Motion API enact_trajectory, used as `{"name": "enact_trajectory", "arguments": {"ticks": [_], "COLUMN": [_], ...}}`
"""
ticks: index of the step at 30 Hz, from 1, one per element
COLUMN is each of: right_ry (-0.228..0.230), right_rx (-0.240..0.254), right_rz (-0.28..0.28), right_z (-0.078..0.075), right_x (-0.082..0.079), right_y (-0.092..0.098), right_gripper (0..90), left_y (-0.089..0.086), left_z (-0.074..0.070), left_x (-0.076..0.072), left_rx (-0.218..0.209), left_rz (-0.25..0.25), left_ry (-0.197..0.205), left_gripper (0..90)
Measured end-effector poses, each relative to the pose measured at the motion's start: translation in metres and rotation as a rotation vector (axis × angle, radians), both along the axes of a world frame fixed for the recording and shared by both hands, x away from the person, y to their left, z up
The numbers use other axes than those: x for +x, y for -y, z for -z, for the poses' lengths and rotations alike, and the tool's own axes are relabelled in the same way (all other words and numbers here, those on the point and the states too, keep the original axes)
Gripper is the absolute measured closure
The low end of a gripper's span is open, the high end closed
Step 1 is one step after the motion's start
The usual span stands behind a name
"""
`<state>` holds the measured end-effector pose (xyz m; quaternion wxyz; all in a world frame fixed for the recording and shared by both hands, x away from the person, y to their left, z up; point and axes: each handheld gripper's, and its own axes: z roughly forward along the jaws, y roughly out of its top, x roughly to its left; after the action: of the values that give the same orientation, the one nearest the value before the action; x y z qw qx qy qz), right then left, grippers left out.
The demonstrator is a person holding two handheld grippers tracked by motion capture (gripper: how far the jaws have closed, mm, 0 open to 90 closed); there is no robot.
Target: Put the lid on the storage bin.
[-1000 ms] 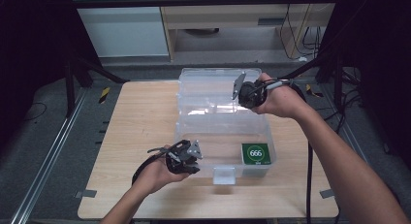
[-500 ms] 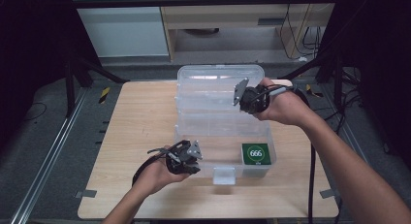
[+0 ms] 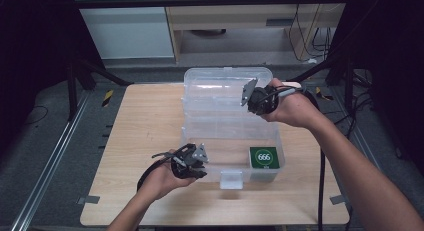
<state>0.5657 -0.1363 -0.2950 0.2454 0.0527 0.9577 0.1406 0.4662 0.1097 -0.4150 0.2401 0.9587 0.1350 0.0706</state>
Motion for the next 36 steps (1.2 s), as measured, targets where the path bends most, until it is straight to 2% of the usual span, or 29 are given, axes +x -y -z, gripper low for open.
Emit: {"name": "enact_trajectory", "arguments": {"ticks": [8, 17, 22, 36], "right_ry": [0.025, 0.051, 0.057, 0.081], "right_rx": [0.005, 0.036, 0.061, 0.079], "right_rz": [-0.022, -0.042, -0.045, -0.062], "right_z": [-0.001, -0.001, 0.001, 0.004], "right_x": [-0.008, -0.024, -0.032, -0.052], "right_y": [-0.001, 0.002, 0.004, 0.010], "right_gripper": [86.8, 87.1, 87.0, 86.9], "left_y": [0.001, 0.002, 0.003, 0.003], "left_z": [0.000, 0.001, 0.001, 0.002], "left_x": [-0.001, -0.002, -0.003, -0.005], "left_rx": [0.000, -0.009, -0.015, -0.029], "left_rz": [-0.004, -0.006, -0.008, -0.020], "left_ry": [0.011, 0.018, 0.023, 0.034], "left_gripper": [76.8, 76.4, 76.3, 75.8]}}
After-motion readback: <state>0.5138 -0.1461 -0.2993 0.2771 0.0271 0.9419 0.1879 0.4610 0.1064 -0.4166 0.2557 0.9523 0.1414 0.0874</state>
